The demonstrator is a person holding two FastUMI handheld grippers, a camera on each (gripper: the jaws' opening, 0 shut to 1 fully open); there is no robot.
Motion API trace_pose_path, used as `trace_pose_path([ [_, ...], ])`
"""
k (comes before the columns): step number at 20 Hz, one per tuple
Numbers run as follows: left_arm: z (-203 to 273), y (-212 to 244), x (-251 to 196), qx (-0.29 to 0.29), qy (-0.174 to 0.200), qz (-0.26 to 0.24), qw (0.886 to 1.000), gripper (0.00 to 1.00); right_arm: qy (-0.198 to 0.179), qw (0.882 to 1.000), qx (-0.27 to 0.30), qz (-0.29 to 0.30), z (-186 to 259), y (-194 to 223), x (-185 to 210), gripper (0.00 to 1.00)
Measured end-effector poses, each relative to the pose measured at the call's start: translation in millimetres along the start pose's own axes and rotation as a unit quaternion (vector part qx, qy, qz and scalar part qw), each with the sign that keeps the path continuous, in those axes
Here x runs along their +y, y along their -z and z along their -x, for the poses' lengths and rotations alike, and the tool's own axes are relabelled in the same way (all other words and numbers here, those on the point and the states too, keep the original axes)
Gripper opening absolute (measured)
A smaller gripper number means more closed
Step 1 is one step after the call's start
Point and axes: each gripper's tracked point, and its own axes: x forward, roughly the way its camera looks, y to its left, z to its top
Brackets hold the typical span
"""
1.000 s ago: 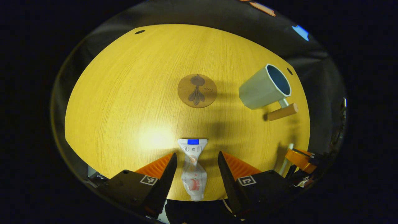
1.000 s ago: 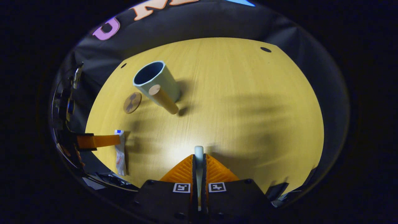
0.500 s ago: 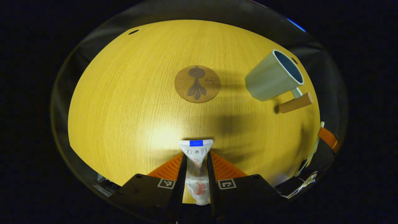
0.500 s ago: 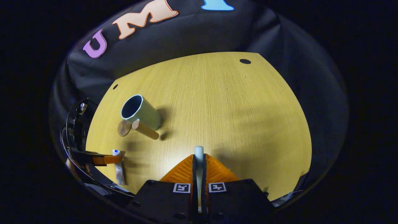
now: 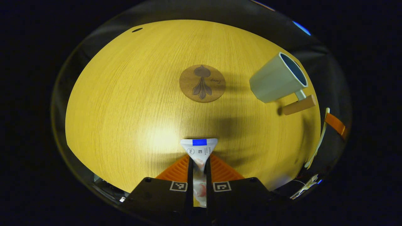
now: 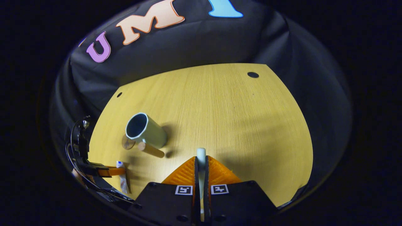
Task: Put the toothbrush and toothpaste on the desktop into the cup, then pick up the cup and place it on the coaster on the desktop.
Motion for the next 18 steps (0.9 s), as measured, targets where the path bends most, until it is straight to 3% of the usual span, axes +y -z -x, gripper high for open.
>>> trace_pose_path([
  [3,9.9,-7.1,-5.2,-0.011,0.045,0.01,0.999,0.07,-0.014,1.0,-0.022,0.007,1.4,-30.2,14.8,0.07],
  [6,25.2,-20.0,-34.7,-0.056,0.091,0.029,0.994,0.05,-0.034,0.998,-0.05,0.007,2.8,-60.4,31.3,0.07],
  [13,82.8,-75.4,-44.8,-0.176,0.12,0.033,0.976,0.05,-0.107,0.989,-0.096,-0.016,20.7,-119.6,80.4,0.07],
  [15,100.0,-93.4,-47.4,-0.214,0.132,0.055,0.966,0.05,-0.128,0.984,-0.121,-0.029,27.2,-141.1,96.5,0.06],
  [18,129.7,-124.9,-51.7,-0.286,0.163,0.097,0.939,0.05,-0.148,0.974,-0.165,-0.037,25.2,-172.2,115.1,0.06],
])
